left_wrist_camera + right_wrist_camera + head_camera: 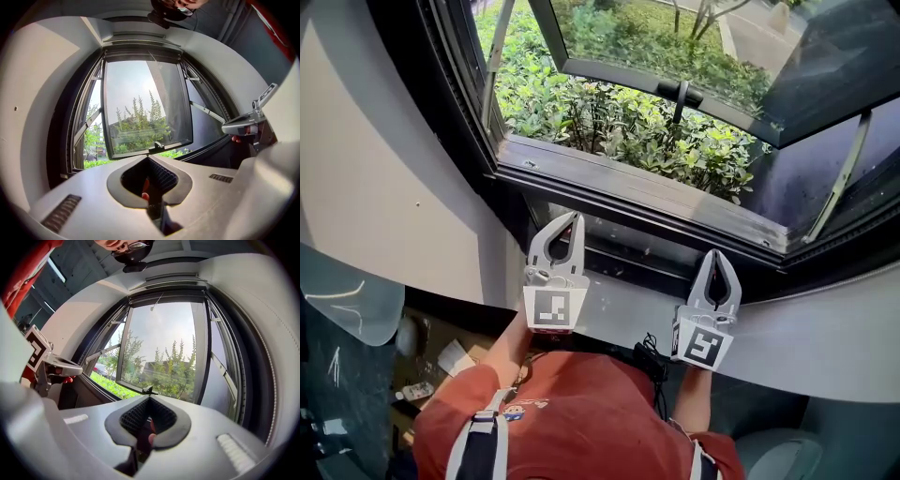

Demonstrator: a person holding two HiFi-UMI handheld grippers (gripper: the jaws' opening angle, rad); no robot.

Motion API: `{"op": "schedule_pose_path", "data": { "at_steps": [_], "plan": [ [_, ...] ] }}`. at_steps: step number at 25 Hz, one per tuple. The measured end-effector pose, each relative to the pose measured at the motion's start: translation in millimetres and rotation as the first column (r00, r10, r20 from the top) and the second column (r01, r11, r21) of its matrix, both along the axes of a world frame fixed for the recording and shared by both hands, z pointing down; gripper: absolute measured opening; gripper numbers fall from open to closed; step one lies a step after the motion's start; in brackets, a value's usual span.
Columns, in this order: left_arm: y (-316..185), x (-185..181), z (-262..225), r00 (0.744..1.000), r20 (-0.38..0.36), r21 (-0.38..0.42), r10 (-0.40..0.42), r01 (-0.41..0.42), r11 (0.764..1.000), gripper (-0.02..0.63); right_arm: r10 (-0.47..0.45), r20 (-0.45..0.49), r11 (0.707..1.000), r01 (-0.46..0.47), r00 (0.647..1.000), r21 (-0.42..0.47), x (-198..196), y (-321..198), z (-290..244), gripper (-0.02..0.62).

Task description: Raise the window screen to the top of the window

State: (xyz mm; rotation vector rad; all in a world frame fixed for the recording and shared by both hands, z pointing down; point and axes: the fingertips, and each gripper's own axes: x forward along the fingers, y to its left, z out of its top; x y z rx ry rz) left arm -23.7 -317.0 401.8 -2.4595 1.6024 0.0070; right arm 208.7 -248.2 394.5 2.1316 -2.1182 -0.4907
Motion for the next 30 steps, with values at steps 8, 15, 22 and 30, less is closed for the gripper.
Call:
{"op": "schedule_pose_path", "data": {
  "at_steps": [8,15,22,30],
  "plan": [
    [1.1,3.1,1.8,1.000,0.007,-0.015,0.008,-0.008,1.000,0.006,-0.002,0.006,1.000,0.002,1.000,0.019,2.1,1.4,-4.2,0.011],
    [1.4,4.7,0.0,1.000,-0.004,-0.005,0.015,-0.015,1.000,0.006,0.004,0.006,1.000,-0.004,1.000,0.022,3.5,1.8,-4.1,0.011],
    [2.4,6.2,0.6,1.000,0.014,-0.012,0.018,-0.018,1.000,0.006,0.003,-0.003,1.000,-0.003,1.000,0.018,3.9,2.2,-4.0,0.011],
    [3.6,7.2,0.0,1.000,0.004,-0.007,0.022,-0.022,1.000,0.006,0.003,-0.011,1.000,-0.003,1.000,0.010,3.5,3.1,-3.3,0.011]
  ]
}}
